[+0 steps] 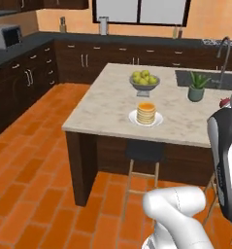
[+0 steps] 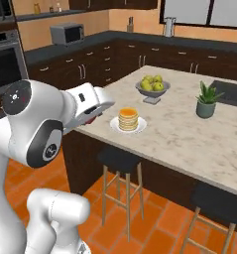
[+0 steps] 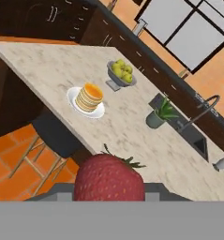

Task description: Take the strawberry from the fridge and place it on top of the pancake, located on the dining counter.

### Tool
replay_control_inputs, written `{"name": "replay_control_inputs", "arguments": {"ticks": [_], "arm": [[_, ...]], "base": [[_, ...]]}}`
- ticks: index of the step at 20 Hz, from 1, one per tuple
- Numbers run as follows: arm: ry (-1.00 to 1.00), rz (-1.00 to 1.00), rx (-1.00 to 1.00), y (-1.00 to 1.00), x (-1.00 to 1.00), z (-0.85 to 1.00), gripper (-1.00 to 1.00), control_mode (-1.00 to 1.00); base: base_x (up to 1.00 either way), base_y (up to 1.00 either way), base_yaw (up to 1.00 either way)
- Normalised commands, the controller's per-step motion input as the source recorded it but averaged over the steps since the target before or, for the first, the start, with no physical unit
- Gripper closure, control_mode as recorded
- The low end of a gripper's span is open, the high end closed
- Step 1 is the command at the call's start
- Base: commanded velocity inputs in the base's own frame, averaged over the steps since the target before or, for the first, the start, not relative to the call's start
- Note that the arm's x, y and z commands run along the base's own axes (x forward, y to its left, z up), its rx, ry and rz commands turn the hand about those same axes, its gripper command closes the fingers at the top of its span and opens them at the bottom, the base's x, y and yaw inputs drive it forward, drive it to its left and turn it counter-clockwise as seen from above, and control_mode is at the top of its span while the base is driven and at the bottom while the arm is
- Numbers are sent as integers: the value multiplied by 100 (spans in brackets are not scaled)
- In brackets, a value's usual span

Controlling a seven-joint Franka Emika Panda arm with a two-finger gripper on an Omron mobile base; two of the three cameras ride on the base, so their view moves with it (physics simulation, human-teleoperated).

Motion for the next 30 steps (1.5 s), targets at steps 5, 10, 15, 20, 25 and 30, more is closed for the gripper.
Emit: {"name": "replay_control_inputs", "arguments": {"ticks": [5, 10, 15, 20, 25, 30], "arm": [[0, 0, 0, 0, 0, 0, 100, 100], [0, 0, 0, 0, 0, 0, 100, 100], [0, 0, 0, 0, 0, 0, 100, 100], [0, 0, 0, 0, 0, 0, 100, 100], [0, 0, 0, 0, 0, 0, 100, 100], [13, -2, 8, 83, 48, -1, 100, -100]], "base": [[41, 70, -54], [72, 37, -44], [50, 47, -32], [49, 7, -26], [6, 1, -10], [0, 0, 0]]}}
